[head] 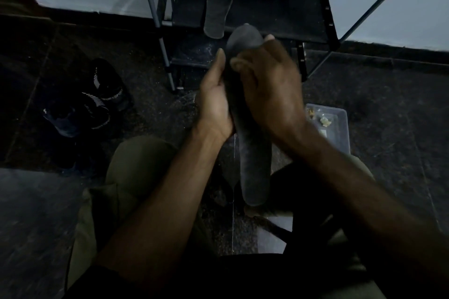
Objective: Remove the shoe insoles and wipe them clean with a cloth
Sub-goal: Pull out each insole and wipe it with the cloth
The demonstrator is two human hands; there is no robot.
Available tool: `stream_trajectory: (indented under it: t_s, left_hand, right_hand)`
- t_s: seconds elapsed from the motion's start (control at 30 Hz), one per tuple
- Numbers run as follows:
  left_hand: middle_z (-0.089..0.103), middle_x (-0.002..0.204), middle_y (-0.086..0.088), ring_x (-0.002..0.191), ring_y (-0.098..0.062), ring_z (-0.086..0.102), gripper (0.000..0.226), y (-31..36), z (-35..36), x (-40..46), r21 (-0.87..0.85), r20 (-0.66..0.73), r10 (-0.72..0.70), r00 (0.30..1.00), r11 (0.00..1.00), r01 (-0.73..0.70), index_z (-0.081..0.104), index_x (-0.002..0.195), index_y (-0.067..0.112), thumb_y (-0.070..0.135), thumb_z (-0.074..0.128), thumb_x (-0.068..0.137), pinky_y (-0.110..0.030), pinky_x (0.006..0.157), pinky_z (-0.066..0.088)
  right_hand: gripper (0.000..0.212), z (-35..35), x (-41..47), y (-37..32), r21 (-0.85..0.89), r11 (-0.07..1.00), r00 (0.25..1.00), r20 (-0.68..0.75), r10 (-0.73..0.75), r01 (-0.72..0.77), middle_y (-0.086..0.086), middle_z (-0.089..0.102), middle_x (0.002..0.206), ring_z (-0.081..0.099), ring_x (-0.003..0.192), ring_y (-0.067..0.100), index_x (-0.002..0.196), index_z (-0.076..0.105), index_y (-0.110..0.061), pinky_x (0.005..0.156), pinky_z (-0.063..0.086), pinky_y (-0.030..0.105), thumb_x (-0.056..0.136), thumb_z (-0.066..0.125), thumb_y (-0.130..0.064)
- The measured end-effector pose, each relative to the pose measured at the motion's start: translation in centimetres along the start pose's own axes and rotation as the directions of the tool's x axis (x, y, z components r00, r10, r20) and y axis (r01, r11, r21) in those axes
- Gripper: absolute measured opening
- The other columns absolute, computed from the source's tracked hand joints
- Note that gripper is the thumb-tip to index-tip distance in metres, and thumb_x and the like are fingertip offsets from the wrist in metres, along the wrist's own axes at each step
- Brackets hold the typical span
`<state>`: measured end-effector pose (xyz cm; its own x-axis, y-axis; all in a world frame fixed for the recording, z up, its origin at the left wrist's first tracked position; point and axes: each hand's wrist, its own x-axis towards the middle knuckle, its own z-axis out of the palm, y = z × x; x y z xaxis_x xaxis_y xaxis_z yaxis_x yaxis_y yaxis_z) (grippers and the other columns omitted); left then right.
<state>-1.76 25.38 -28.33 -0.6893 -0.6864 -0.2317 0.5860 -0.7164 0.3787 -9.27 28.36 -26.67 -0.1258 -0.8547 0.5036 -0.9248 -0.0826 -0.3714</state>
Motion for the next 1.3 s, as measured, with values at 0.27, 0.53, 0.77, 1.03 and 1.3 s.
stream_trajectory:
  t_s: [0.27,0.53,0.77,1.03,1.3]
  left_hand:
    - [0.069,0.112,-0.012,0.107,-0.025,0.065,0.054,0.1,0.3,-0.3,0.018,-0.065,0.011,0.998,1.0,-0.01,0.064,0.116,0.009,0.045,0.026,0.103,-0.036,0.096,0.049]
    - [0.07,0.102,-0.011,0.097,-0.024,0.066,0.057,-0.2,0.3,0.1,0.094,-0.043,-0.023,0.999,0.995,0.027,0.073,0.1,0.011,0.047,0.029,0.102,-0.036,0.089,0.051]
    - [0.065,0.119,-0.015,0.109,-0.025,0.064,0.053,0.1,0.0,-0.3,0.06,-0.078,0.012,0.997,0.998,-0.008,0.061,0.123,0.007,0.044,0.03,0.103,-0.037,0.098,0.048]
    - [0.068,0.11,-0.012,0.103,-0.027,0.063,0.052,-0.1,0.3,0.0,0.098,-0.041,-0.032,0.999,0.995,0.036,0.067,0.112,0.011,0.047,0.03,0.102,-0.038,0.094,0.048]
    - [0.068,0.111,-0.013,0.104,-0.025,0.064,0.056,-0.1,0.2,0.0,0.138,-0.03,-0.036,0.999,0.99,0.04,0.058,0.121,0.01,0.051,0.024,0.103,-0.036,0.095,0.05]
  right_hand:
    - [0.036,-1.1,1.6,0.6,-0.05,0.996,0.996,0.037,0.075,-0.073,0.013,0.062,0.102,0.055,0.086,0.016,0.101,0.066,-0.005,0.068,0.037,0.012,0.095,0.036,-0.025]
    - [0.023,-2.6,3.4,2.9,-0.079,0.992,0.995,-0.027,0.101,-0.103,0.015,0.065,0.099,0.056,0.084,0.018,0.097,0.067,-0.002,0.069,0.038,0.016,0.097,0.05,-0.017]
    - [0.029,-1.0,1.0,0.0,-0.053,0.997,0.994,0.091,-0.056,0.061,0.017,0.061,0.102,0.057,0.086,0.024,0.099,0.065,0.0,0.07,0.048,0.029,0.094,0.04,-0.013]
    - [0.026,-1.9,4.4,2.7,-0.094,0.994,0.998,-0.027,0.053,-0.055,0.015,0.061,0.099,0.052,0.077,0.017,0.096,0.066,-0.001,0.064,0.039,0.022,0.097,0.047,-0.019]
    - [0.018,-2.2,2.7,1.5,-0.097,0.991,0.995,-0.007,-0.096,0.095,0.02,0.061,0.088,0.058,0.074,0.031,0.087,0.066,0.004,0.058,0.052,0.042,0.092,0.054,-0.008]
